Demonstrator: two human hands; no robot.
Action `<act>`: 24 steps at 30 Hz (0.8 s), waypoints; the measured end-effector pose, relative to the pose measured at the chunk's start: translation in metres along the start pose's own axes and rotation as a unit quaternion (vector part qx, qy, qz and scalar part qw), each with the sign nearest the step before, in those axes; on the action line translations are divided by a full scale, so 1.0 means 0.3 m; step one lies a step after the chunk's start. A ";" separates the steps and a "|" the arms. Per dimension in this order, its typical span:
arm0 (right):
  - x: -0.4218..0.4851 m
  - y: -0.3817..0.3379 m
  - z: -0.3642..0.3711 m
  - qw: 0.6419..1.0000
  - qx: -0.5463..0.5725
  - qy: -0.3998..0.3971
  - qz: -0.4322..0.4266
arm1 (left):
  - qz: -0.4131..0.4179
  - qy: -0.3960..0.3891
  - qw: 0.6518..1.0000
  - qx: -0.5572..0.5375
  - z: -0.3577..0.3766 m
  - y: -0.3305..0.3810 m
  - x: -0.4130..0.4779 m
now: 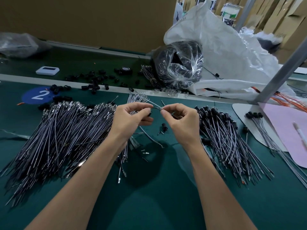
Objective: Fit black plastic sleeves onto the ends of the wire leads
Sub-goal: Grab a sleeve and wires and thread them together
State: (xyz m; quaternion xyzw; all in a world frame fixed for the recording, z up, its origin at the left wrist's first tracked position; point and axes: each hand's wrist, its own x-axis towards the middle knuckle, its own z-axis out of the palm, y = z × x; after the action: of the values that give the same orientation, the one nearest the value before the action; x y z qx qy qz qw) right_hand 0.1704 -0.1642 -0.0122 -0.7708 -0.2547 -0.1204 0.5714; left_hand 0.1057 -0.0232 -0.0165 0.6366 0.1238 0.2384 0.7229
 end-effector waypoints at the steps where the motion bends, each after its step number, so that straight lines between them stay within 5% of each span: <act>1: -0.002 -0.002 0.002 1.000 -0.005 -0.001 -0.004 | -0.002 -0.004 1.000 -0.004 0.005 0.000 -0.002; 14: 0.001 -0.001 -0.002 0.996 0.067 -0.035 0.037 | -0.098 -0.085 0.983 -0.132 -0.014 0.011 0.008; 24: 0.011 -0.003 -0.016 0.987 0.110 -0.081 0.083 | -0.012 -0.118 0.993 0.001 -0.022 0.015 0.007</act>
State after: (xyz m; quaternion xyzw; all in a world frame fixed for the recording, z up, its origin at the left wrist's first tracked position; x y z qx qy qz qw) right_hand 0.1731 -0.1677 -0.0085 -0.7290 -0.2469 0.0193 0.6381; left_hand 0.1033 -0.0160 -0.0130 0.6597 0.0456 0.1532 0.7344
